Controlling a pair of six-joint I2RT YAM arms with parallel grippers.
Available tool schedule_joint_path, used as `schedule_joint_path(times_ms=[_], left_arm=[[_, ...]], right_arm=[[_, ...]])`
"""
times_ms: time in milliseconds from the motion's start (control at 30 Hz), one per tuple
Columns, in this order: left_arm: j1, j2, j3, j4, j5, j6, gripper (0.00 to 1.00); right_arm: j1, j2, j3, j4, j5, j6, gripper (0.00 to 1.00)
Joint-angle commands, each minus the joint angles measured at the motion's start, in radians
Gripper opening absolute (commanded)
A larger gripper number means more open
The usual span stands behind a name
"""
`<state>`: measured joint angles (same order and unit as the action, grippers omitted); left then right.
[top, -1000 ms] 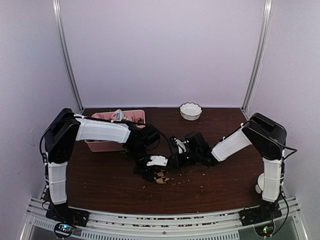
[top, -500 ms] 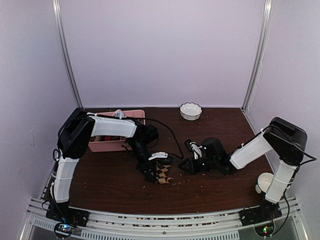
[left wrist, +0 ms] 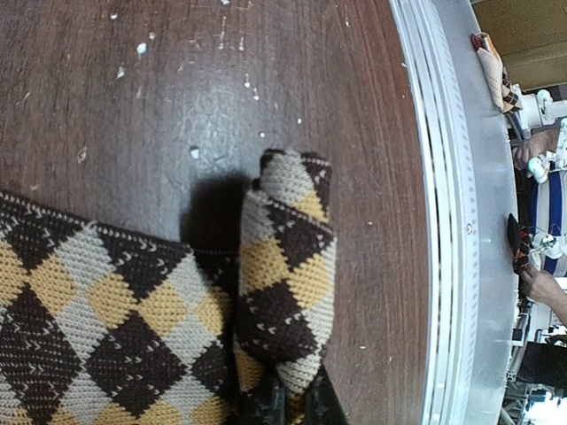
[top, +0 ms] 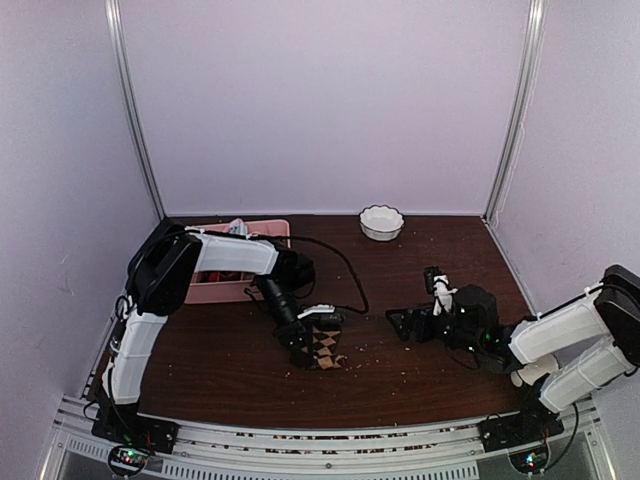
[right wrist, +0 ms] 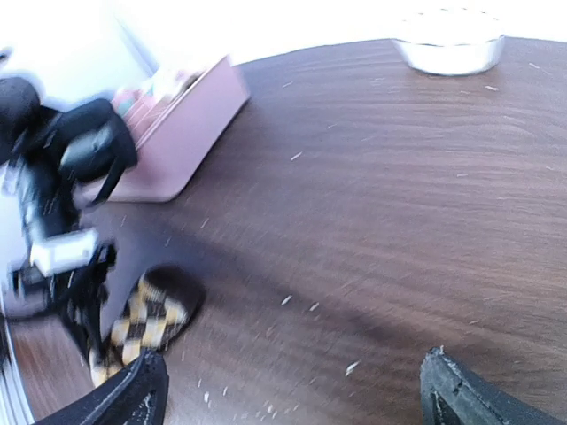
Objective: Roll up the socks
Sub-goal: Roll the sock at the center of the board.
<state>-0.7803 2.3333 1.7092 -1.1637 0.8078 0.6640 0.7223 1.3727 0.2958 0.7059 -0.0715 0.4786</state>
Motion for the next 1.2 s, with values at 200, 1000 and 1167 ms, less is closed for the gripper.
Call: schedule_joint_path(times_ms=[200,1000,1167], left_arm=[[0.013,0.096,-0.021,-0.008,-0.136,0.002,0.0],[0.022,0.133,0.028,-0.07,-0.128,0.011,0.0],[0.023,0.107,0.009,-0.047,-0.144,0.012,0.13]], right_arm=[[0.285,0.198,0.054,0.163,-0.204,-0.594,0.74],[0.328,0.509,0.419,-0.12,-0.245,-0.9,0.34],[0.32,0.525,0.43,-0.156,-0.27,-0.865,0.07]])
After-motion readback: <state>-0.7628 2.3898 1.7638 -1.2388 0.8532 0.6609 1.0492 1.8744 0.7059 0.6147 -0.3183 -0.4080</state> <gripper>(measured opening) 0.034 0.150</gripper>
